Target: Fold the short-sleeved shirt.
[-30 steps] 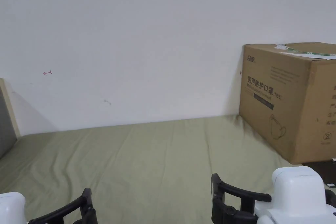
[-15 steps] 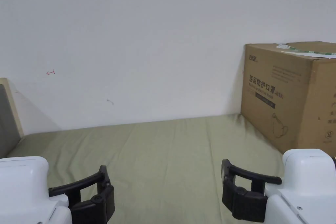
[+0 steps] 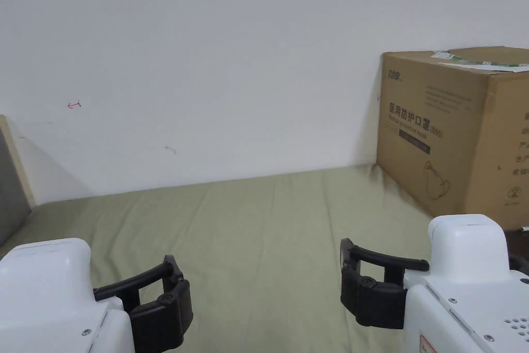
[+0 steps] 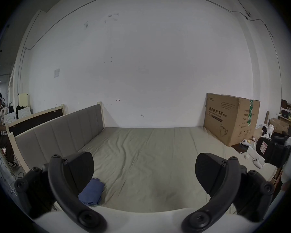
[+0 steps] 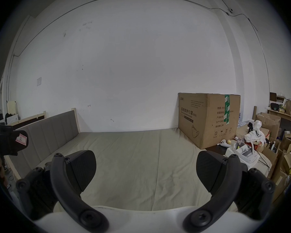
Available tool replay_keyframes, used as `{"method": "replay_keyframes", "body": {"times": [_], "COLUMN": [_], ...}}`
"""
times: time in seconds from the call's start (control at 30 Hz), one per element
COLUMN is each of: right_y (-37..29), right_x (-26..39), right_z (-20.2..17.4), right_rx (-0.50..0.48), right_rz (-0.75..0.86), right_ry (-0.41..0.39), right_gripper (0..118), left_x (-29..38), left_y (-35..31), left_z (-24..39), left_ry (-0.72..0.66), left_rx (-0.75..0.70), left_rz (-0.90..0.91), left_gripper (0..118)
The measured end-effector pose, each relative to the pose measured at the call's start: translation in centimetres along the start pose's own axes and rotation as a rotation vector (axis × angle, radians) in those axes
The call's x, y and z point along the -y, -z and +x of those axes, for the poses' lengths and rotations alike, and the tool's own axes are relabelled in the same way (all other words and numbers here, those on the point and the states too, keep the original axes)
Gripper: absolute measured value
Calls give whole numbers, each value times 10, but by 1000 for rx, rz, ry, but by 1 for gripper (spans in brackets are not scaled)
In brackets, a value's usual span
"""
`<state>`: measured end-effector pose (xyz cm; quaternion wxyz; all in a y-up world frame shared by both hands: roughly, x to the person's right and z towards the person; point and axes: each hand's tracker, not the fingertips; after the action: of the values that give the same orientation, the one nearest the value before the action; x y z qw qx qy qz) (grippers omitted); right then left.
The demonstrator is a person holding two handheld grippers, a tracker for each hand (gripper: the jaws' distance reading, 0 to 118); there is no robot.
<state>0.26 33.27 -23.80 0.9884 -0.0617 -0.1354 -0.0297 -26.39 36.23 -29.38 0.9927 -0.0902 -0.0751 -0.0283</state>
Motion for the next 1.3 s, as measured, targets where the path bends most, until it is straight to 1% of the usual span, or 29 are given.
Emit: {"method": "replay_keyframes", "body": {"times": [0.17,0.53,1.3], "right_y": [1,6,16], "right_x": [-1,0,5], "right_z": [-1,4,3], "right_rx": [6,4,13], "right_rz": [7,-19,-54], "right_ry": [-11,15,0], "right_gripper": [118,118,118], "left_x": [-2,3,8], "left_y": [4,5,14], "left_z": [0,2,4], "left_ry": [-11,-5,12], "left_rx": [-4,15,14], "left_rz": [0,-16,-9], "left_gripper": [118,118,118]}}
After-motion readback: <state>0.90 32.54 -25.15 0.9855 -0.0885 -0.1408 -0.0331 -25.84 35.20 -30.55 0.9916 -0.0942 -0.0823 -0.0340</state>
